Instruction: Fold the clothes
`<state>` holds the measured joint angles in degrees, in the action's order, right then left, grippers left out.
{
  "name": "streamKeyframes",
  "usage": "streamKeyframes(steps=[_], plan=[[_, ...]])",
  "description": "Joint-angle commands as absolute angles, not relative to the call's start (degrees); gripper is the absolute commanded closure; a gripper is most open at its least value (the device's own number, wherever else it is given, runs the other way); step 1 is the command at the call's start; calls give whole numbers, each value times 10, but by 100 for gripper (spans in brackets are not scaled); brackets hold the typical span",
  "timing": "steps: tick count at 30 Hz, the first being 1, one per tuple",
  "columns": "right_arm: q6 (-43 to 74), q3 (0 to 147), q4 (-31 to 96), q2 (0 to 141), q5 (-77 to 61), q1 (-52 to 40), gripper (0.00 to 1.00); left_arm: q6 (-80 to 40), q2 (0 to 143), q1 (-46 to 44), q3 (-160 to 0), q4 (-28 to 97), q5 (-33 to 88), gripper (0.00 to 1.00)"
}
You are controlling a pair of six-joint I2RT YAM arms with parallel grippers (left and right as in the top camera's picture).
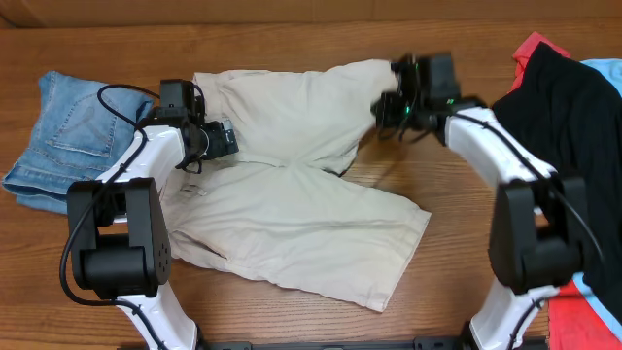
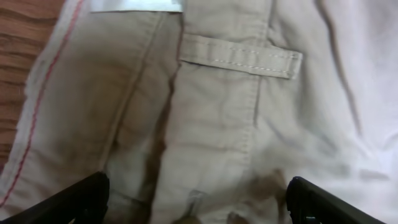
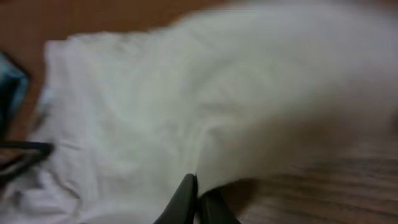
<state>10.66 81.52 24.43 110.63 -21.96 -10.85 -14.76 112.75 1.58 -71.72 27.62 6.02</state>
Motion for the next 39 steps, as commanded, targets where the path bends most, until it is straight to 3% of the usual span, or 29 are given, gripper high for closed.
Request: streamKeyframes(steps=[1, 3, 5, 6, 8, 9, 14, 19, 22, 27, 39], plan=[[104, 886, 271, 1061, -206, -140, 96, -139, 1131, 18, -722, 278, 53, 6], [85, 893, 267, 1061, -207, -162, 95, -139, 1131, 18, -722, 280, 53, 6], [49, 893, 258, 1063, -206, -189, 88, -139, 1131, 18, -722, 283, 53, 6], [29, 892, 257, 1066, -206, -203, 80, -139, 1131, 18, -722, 285, 53, 6], [-4, 892, 260, 1070, -192, -222, 45, -139, 1131, 18, -722, 287, 53, 6], [-5, 892, 264, 1071, -164, -229, 42, -139, 1131, 18, -722, 288, 54, 6], [3, 892, 307, 1072, -27, -227, 41, -139, 1131, 18, -722, 292, 54, 6], [88, 892, 365, 1074, 53, -182, 41, -139, 1131, 18, -722, 293, 53, 6], [150, 885, 385, 1077, 39, -144, 41, -139, 1131, 18, -722, 293, 53, 6], [149, 847, 383, 1090, -38, -108, 45, -139, 1131, 19, -722, 293, 53, 6], [118, 807, 290, 1213, -139, -125, 43, -139, 1131, 18, -722, 296, 54, 6]])
